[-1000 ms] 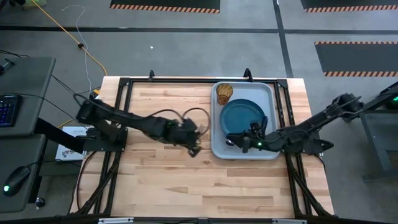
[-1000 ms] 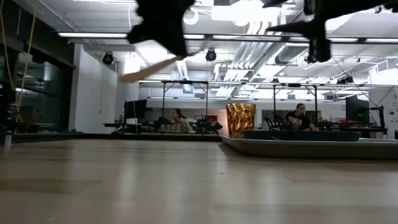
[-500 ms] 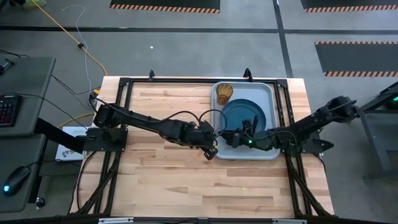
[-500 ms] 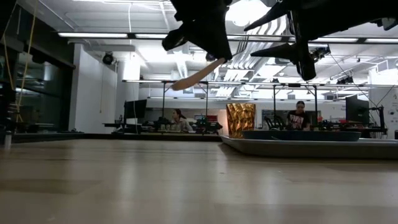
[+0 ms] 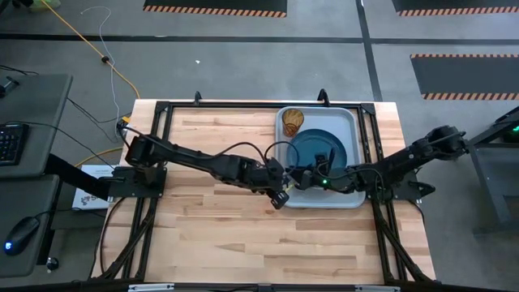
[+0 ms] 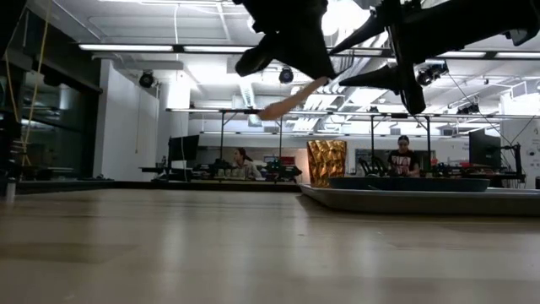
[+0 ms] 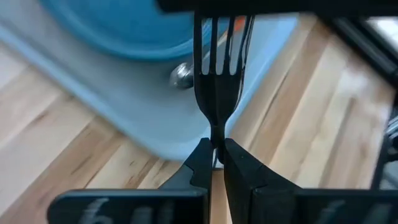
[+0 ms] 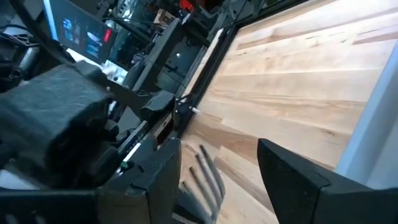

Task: Pick and place plate/cup/fork/spoon on tray
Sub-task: Put the light orange fork on the gray tray to the bottom of the orange spoon

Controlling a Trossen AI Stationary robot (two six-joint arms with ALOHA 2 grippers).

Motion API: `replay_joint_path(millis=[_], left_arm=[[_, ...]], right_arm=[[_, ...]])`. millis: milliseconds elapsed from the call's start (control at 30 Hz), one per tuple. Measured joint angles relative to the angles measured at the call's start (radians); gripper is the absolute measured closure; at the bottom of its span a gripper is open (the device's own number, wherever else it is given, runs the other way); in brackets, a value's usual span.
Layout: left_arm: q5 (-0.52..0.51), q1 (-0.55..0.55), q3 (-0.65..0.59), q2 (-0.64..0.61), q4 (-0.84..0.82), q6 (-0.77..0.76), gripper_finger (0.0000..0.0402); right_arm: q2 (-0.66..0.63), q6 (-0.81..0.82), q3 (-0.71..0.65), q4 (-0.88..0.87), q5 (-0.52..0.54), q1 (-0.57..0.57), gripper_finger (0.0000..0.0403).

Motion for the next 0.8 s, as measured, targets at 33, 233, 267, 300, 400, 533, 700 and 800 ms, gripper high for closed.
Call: replay_joint_path(millis=[33,233,267,300,400,533,700,800], left_arm=[[-0.001,0.000,0.001,0.003,0.013,-0.008,0.0392],[-0.035,0.001,0.001,0.005,0.012,-0.022,0.0393],[-0.044,0.001,0.001,0.005,0.011,-0.022,0.0393],[-0.049,0.003,0.001,0.005,0.011,-0.022,0.0393],[-0.052,0.005,0.001,0.005,0.011,-0.023,0.0393],[-0.071,0.005,0.001,0.005,0.010,-0.027,0.0392],[-0.060,0.004,0.001,-0.001,0.019,0.033,0.0345],[-0.008,0.012,0.002,-0.012,0.014,0.070,0.0307]], right_arm=[[0.000,-0.001,0.000,-0.005,0.000,0.000,0.0203],[0.000,0.010,0.000,-0.017,0.000,0.000,0.0261],[0.000,0.021,0.000,-0.024,0.000,0.000,0.0275],[0.000,0.023,0.000,-0.027,0.000,0.000,0.0290],[0.000,0.022,0.000,-0.025,-0.001,0.000,0.0335],[0.000,0.018,0.000,-0.037,0.008,0.000,0.0392],[0.000,0.022,0.000,-0.037,-0.002,0.000,0.0398],[-0.017,0.023,0.000,-0.077,-0.036,0.001,0.0400]])
